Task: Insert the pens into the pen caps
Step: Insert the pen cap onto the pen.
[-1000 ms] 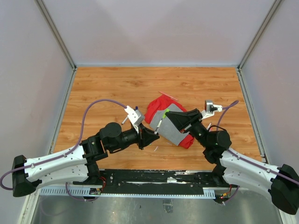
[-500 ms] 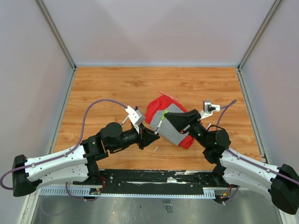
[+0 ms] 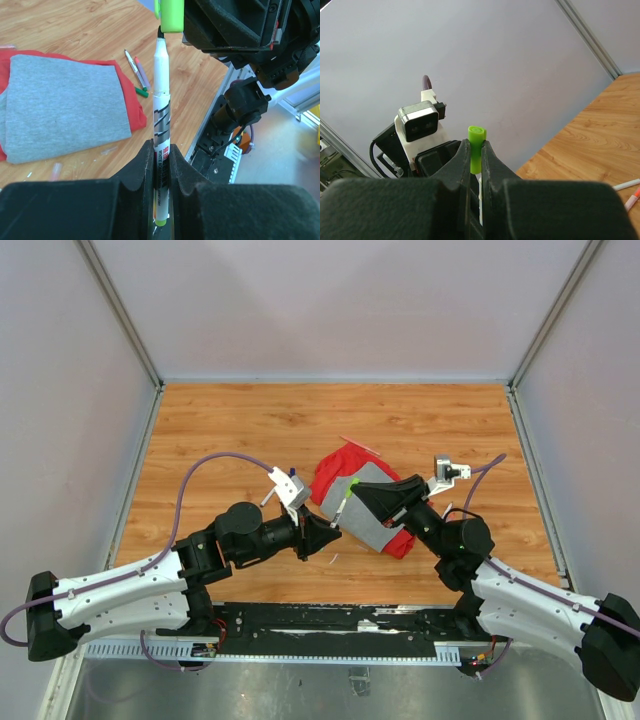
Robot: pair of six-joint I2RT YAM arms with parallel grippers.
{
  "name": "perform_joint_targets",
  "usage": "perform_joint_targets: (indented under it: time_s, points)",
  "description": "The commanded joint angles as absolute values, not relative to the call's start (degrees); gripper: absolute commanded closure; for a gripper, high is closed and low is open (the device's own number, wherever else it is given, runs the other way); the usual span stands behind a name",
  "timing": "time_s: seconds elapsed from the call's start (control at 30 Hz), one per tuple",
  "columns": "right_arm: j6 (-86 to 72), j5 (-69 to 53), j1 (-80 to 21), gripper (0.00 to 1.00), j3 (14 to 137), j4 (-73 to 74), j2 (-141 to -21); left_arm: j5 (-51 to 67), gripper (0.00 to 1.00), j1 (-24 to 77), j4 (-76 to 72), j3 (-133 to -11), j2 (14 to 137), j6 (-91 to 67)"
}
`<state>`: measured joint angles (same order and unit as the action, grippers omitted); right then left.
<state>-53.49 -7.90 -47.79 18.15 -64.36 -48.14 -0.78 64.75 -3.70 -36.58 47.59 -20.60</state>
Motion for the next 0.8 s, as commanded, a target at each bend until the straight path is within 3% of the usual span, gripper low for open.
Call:
perform_joint_targets:
  time_s: [0.0,0.77]
  points:
    - [-51.31,-7.68,-47.31,0.99,20.19,-64.16,-47.59,-0.26,1.0,65.36,-4.97,-37.38,47.59,-19.51]
    - [-50.51,-6.26,-47.33,0.99,21.89,-60.84,-46.69,-0.22,1.0,65.35,-4.61,-37.45,47.72,-19.59]
